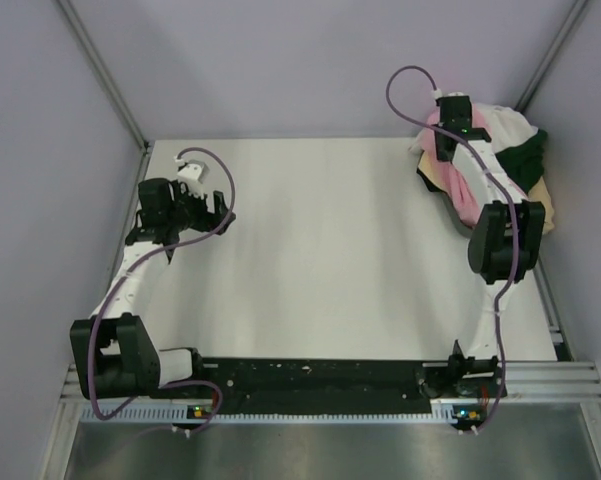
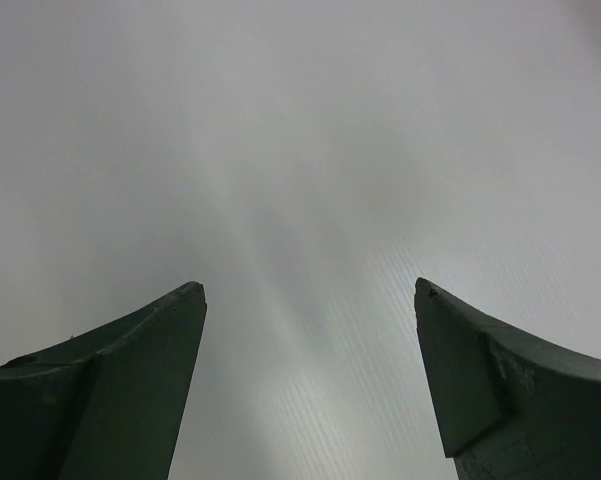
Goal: Fold and stack the t-shirts
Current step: Grab crumpled tshirt from bin with the right arm
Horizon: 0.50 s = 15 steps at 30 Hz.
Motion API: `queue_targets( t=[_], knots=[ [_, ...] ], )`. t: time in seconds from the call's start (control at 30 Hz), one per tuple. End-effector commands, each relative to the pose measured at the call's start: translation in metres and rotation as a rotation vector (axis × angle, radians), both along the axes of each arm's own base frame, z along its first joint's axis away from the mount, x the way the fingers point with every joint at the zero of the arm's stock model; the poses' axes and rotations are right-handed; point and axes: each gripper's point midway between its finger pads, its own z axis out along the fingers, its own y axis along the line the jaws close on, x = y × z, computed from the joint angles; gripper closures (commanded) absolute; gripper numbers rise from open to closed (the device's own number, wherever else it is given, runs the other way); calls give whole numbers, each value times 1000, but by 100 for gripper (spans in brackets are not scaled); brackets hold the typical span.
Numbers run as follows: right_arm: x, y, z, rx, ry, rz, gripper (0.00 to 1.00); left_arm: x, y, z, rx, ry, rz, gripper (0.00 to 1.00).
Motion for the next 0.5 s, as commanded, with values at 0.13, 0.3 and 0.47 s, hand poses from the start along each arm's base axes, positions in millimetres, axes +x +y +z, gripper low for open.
queue_targets(
  t=[0.13,0.3,0.47],
  knots=[
    [-87,7,338,34,-747,87,100,6,3,27,32,-96,1,11],
    [-162,77,450,-65,-1079,397,100,14,12,33,57,-128,47,10],
    [-222,187,490,160,-1168,832,100,27,36,49,122,-165,156,9]
  ],
)
